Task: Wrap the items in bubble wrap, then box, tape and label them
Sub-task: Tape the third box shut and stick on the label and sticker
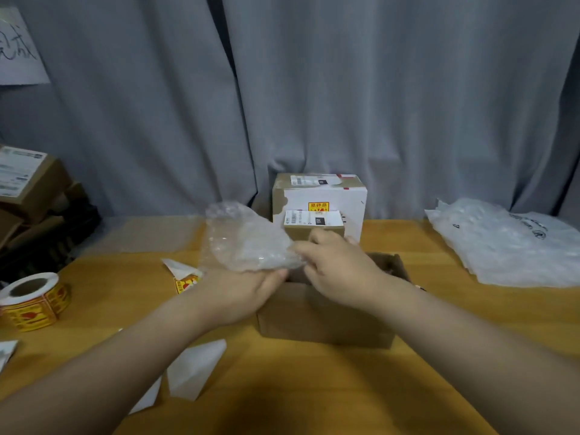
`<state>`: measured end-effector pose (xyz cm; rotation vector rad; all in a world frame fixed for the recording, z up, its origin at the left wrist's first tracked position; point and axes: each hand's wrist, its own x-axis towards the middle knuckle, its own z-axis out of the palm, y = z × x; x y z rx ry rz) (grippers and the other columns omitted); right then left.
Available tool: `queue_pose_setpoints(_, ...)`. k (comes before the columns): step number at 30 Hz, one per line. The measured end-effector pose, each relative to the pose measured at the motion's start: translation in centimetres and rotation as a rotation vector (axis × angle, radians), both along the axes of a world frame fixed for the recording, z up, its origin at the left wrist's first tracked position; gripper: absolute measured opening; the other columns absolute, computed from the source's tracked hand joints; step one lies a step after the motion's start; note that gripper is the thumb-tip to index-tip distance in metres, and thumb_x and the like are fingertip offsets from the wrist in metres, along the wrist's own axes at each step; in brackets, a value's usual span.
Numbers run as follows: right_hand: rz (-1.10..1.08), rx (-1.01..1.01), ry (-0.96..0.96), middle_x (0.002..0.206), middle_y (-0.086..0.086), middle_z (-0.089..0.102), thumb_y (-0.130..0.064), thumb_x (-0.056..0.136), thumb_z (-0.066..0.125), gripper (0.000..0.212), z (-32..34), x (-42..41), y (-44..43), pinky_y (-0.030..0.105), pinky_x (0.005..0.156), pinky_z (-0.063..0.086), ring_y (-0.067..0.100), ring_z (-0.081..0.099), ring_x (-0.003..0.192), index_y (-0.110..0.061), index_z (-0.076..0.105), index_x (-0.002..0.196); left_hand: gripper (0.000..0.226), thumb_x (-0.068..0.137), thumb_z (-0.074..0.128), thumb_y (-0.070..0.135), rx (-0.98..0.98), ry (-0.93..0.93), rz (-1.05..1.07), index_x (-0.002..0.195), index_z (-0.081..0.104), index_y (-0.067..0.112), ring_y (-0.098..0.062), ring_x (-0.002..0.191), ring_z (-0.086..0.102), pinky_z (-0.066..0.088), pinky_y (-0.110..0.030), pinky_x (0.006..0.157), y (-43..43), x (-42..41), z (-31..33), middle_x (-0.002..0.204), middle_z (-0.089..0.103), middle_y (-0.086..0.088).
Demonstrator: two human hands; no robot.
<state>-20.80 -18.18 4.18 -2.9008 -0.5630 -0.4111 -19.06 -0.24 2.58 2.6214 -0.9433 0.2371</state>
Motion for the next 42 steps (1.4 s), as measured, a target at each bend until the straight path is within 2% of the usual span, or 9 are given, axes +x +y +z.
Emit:
queue_pose_setpoints(3, -0.109, -0.067, 0.102, 0.107, -0.003, 0.039, -0.018, 0.098, 0.036, 0.042, -0.3, 0.2, -1.1, 0.045, 0.1, 0.032, 0.022, 0.039, 0.111, -0.036, 0.049, 0.134, 0.03, 0.1, 0.037, 0.032, -0.035, 0.09, 0.113, 0.078, 0.053, 0.045, -0.01, 0.092, 0.053, 0.032, -0.026, 0.083, 1.4, -0.1, -0.2, 0.088, 0.057, 0.015)
queue_pose_setpoints(8, -0.22, -0.157, 0.236, 0.108, 0.004, 0.044, -0.005, 0.093, 0.043, 0.038, 0.1, 0.6, -0.4, 0.037, 0.088, 0.05, 0.022, 0.043, 0.091, -0.018, 0.06, 0.124, 0.023, 0.088, 0.06, 0.033, -0.296, 0.177, 0.158, 0.101, 0.043, 0.025, -0.008, 0.064, 0.052, 0.037, -0.023, 0.057, 1.9, 0.9, -0.4, 0.077, 0.059, 0.003)
queue_pose_setpoints(14, -0.104, 0.377, 0.648, 0.105, -0.007, 0.057, -0.036, 0.095, 0.05, 0.024, 1.5, -0.3, -1.6, 0.03, 0.088, 0.041, 0.013, 0.051, 0.096, -0.023, 0.058, 0.114, 0.043, 0.085, 0.029, 0.049, 0.078, 0.144, -0.002, 0.107, 0.063, 0.034, -0.005, 0.108, 0.049, 0.027, -0.043, 0.105, 0.8, 0.4, 1.6, 0.111, 0.059, 0.018)
queue_pose_setpoints(18, -0.14, 0.469, 0.486, 0.098, 0.001, 0.065, -0.03, 0.095, 0.043, 0.025, 1.9, -0.4, -3.5, 0.036, 0.087, 0.046, 0.023, 0.06, 0.095, -0.022, 0.064, 0.085, 0.059, 0.096, 0.012, 0.056, 0.299, 0.319, 0.094, 0.118, 0.06, 0.031, -0.011, 0.113, 0.039, 0.016, -0.035, 0.102, -0.6, 0.4, 3.6, 0.124, 0.056, 0.008)
queue_pose_setpoints(23, -0.245, 0.379, 0.944, 0.115, -0.006, 0.058, -0.061, 0.095, 0.032, 0.044, 2.0, -1.5, -2.3, 0.033, 0.103, 0.036, 0.017, 0.05, 0.112, -0.031, 0.058, 0.114, 0.036, 0.1, 0.03, 0.037, 0.341, 0.561, 0.116, 0.08, 0.056, 0.024, -0.01, 0.081, 0.049, 0.038, -0.027, 0.078, -4.2, 1.9, 3.6, 0.094, 0.057, -0.001)
queue_pose_setpoints(26, -0.296, 0.465, 0.826, 0.118, 0.003, 0.055, -0.066, 0.091, 0.028, 0.058, 1.8, -0.9, -3.0, 0.049, 0.11, 0.033, 0.029, 0.049, 0.119, -0.029, 0.073, 0.092, 0.033, 0.097, 0.036, 0.039, 0.384, 0.575, 0.161, 0.096, 0.062, 0.018, -0.016, 0.097, 0.054, 0.043, -0.029, 0.088, -4.2, 2.8, 3.7, 0.098, 0.056, -0.001)
queue_pose_setpoints(31, -0.285, 0.315, 0.64, 0.105, 0.009, 0.062, -0.046, 0.101, 0.021, 0.056, 3.8, -1.0, -3.7, 0.035, 0.082, 0.048, 0.024, 0.059, 0.095, -0.016, 0.068, 0.092, 0.021, 0.094, 0.048, 0.035, 0.353, 0.01, 0.011, 0.101, 0.065, 0.023, -0.01, 0.089, 0.056, 0.042, -0.024, 0.077, -3.7, 2.2, 3.8, 0.094, 0.063, 0.008)
queue_pose_setpoints(38, -0.329, 0.19, 0.995, 0.148, 0.004, 0.039, -0.076, 0.087, 0.014, 0.081, 2.9, -1.3, -2.4, 0.039, 0.111, 0.033, 0.025, 0.042, 0.132, -0.026, 0.037, 0.146, 0.064, 0.082, 0.048, 0.067, 0.524, 0.667, -0.072, 0.13, 0.053, 0.024, -0.008, 0.11, 0.049, 0.034, -0.023, 0.1, -6.2, 1.3, 3.9, 0.12, 0.055, 0.011)
queue_pose_setpoints(42, -0.288, 0.161, 0.574, 0.103, -0.002, 0.06, -0.067, 0.093, 0.026, 0.066, 3.8, -1.2, -3.8, 0.032, 0.084, 0.045, 0.016, 0.056, 0.085, -0.016, 0.064, 0.111, 0.058, 0.081, 0.055, 0.063, 0.479, 0.539, -0.114, 0.127, 0.053, 0.029, -0.01, 0.112, 0.054, 0.042, -0.029, 0.1, -5.7, 2.2, 3.8, 0.119, 0.059, 0.011)
